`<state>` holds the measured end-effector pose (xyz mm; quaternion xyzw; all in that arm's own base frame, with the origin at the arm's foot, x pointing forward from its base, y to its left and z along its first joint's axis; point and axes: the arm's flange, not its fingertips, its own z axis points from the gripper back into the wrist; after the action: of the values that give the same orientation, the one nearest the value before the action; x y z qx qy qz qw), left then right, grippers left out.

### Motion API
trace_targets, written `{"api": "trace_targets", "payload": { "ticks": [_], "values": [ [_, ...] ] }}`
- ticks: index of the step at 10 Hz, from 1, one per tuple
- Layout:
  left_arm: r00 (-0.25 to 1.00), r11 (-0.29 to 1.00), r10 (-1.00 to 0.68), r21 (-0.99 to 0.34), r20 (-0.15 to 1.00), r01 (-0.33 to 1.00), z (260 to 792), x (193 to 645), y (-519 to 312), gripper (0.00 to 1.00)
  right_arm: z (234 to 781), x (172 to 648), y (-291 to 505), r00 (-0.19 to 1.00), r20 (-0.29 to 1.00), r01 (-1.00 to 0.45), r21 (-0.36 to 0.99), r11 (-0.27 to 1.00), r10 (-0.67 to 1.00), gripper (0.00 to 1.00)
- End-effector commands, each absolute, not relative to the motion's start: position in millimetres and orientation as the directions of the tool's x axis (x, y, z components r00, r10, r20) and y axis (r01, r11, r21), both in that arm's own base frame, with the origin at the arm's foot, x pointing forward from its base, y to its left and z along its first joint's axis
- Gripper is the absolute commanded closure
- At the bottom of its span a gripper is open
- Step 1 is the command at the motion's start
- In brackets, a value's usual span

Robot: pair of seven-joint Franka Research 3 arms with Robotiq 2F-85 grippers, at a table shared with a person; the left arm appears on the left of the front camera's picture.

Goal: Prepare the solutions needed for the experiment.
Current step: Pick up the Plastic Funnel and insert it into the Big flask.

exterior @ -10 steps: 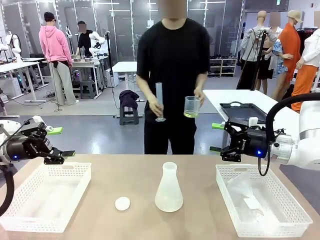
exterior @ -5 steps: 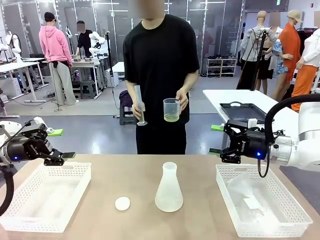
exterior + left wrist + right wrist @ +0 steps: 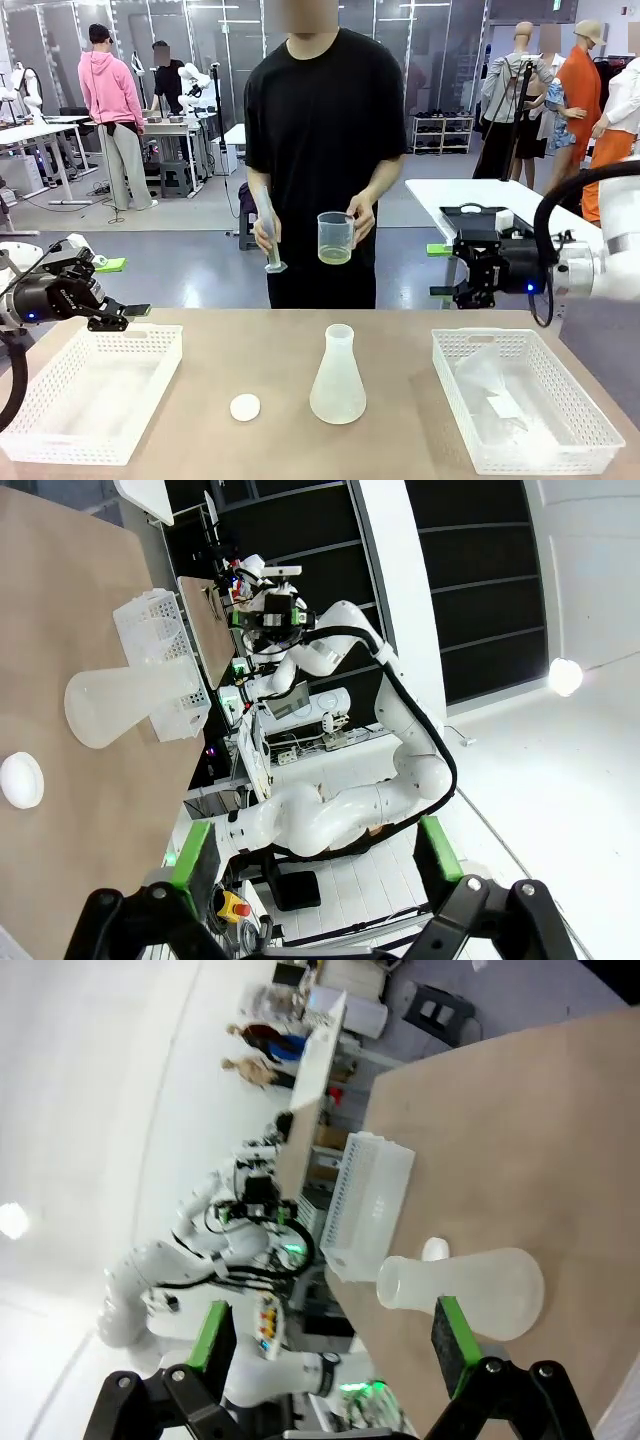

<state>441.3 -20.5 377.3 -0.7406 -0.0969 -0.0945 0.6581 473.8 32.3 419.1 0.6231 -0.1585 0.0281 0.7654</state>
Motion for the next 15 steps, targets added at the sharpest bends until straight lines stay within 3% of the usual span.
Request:
{"api": "trace_targets", "payload": {
  "ticks": [1, 3, 5, 7, 8, 12, 15],
  "values": [
    [0.962, -0.123, 0.027, -0.954, 0.271, 0.273, 380, 440, -22, 0.0, 435, 500, 35, 0.939, 0.344, -0.334, 0.891, 0.307, 0.022, 0.0],
    [0.962, -0.123, 0.027, -0.954, 0.271, 0.273, 380, 440, -22, 0.0, 457, 516, 45, 0.837, 0.423, -0.545, 0.705, 0.453, 0.348, 0.0],
    [0.962, -0.123, 0.027, -0.954, 0.271, 0.273, 380, 440, -22, 0.0, 468, 524, 51, 0.723, 0.424, -0.683, 0.557, 0.472, 0.546, 0.0],
    [0.962, -0.123, 0.027, -0.954, 0.271, 0.273, 380, 440, -22, 0.0, 472, 523, 54, 0.706, 0.392, -0.703, 0.488, 0.517, 0.589, 0.0],
    [0.962, -0.123, 0.027, -0.954, 0.271, 0.273, 380, 440, -22, 0.0, 475, 519, 54, 0.754, 0.355, -0.642, 0.577, 0.505, 0.553, 0.0],
    [0.962, -0.123, 0.027, -0.954, 0.271, 0.273, 380, 440, -22, 0.0, 477, 521, 53, 0.735, 0.354, -0.664, 0.549, 0.508, 0.578, 0.0],
    [0.962, -0.123, 0.027, -0.954, 0.271, 0.273, 380, 440, -22, 0.0, 482, 523, 50, 0.427, 0.227, -0.87, 0.366, 0.329, 0.875, 0.0]
  ]
}}
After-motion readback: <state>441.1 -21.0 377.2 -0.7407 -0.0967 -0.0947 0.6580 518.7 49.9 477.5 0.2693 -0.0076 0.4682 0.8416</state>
